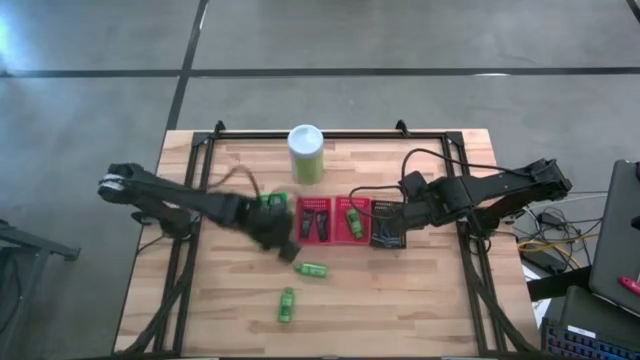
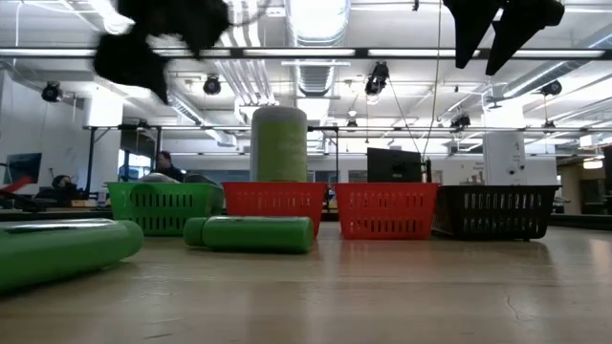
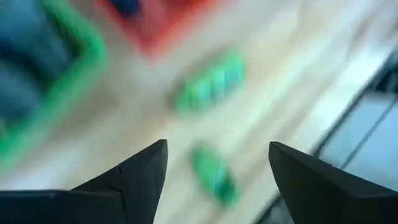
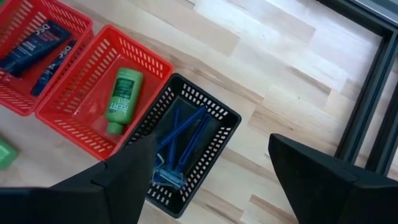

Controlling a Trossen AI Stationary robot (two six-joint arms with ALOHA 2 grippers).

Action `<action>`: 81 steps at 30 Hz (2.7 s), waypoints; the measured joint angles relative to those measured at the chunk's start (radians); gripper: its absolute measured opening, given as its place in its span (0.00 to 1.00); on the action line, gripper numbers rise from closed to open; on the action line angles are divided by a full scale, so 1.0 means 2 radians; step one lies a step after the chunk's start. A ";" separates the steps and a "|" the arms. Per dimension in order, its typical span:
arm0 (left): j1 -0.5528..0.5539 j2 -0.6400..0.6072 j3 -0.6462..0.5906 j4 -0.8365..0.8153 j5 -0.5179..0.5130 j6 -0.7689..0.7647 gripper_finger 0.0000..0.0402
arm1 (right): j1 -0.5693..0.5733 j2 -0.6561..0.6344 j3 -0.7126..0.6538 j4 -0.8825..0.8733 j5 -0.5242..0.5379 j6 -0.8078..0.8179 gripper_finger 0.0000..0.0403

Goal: Pick & Place Travel size toiletries
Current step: Put the bottom green shampoo into the left red bin

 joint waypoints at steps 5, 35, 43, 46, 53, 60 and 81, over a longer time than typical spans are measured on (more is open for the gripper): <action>-0.082 0.015 0.000 -0.022 -0.007 -0.072 0.71 | 0.000 0.000 0.000 0.003 0.000 0.000 0.73; -0.168 0.205 0.026 0.125 -0.024 -0.290 0.85 | 0.000 0.001 -0.005 0.013 -0.008 -0.035 0.65; -0.185 0.244 0.056 0.084 -0.007 -0.300 0.85 | 0.000 0.001 -0.010 0.014 -0.008 -0.035 0.71; -0.190 0.257 0.072 0.067 0.014 -0.292 0.85 | 0.000 0.001 -0.014 0.014 -0.008 -0.035 0.73; -0.193 0.270 0.094 0.038 0.015 -0.276 0.81 | 0.000 0.001 -0.022 0.014 -0.012 -0.037 0.76; -0.193 0.269 0.091 0.025 0.000 -0.264 0.64 | 0.000 0.001 -0.024 0.014 -0.025 -0.047 0.74; -0.182 0.217 0.081 0.002 -0.061 -0.148 0.44 | 0.000 -0.029 -0.024 0.027 -0.050 -0.070 0.58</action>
